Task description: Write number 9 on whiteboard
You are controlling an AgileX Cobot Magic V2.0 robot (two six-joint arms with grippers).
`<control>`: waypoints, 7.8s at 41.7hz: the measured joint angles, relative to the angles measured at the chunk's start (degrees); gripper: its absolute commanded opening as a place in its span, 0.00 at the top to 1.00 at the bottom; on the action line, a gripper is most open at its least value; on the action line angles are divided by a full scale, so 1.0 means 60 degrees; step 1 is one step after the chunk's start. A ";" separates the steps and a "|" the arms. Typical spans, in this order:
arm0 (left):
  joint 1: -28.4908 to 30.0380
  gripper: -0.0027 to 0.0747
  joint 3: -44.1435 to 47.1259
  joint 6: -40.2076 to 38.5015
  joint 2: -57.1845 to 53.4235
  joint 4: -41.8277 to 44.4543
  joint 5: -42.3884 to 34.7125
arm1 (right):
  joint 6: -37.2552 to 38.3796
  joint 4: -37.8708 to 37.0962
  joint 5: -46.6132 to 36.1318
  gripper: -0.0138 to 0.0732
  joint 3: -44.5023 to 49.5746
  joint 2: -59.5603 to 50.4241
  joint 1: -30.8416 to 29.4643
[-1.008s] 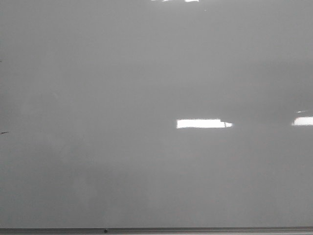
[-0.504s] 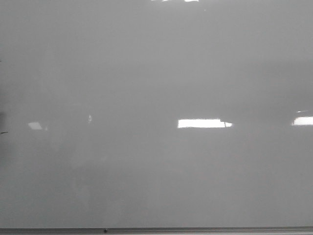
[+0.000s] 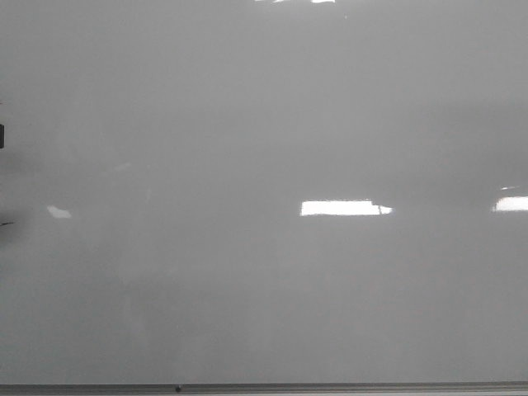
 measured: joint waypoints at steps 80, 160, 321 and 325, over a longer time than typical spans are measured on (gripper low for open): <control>-0.6501 0.98 -0.4856 0.9234 -0.1415 -0.1580 1.2488 | -0.8806 0.6957 0.3839 0.26 -0.4914 0.9107 0.5551; -0.3767 0.99 0.0616 0.7830 -0.9392 -0.3901 0.7750 | -0.8906 0.8591 0.0740 0.91 -0.5244 1.1228 0.3237; -0.4675 0.99 -0.1138 1.0245 -0.5562 -0.3735 1.0009 | -1.0452 0.5121 0.4663 0.24 -0.8316 1.1913 0.7444; -0.4675 0.99 -0.1138 1.0245 -0.5562 -0.3735 1.0009 | -1.0094 0.5294 0.4550 0.22 -0.8316 1.1889 0.7444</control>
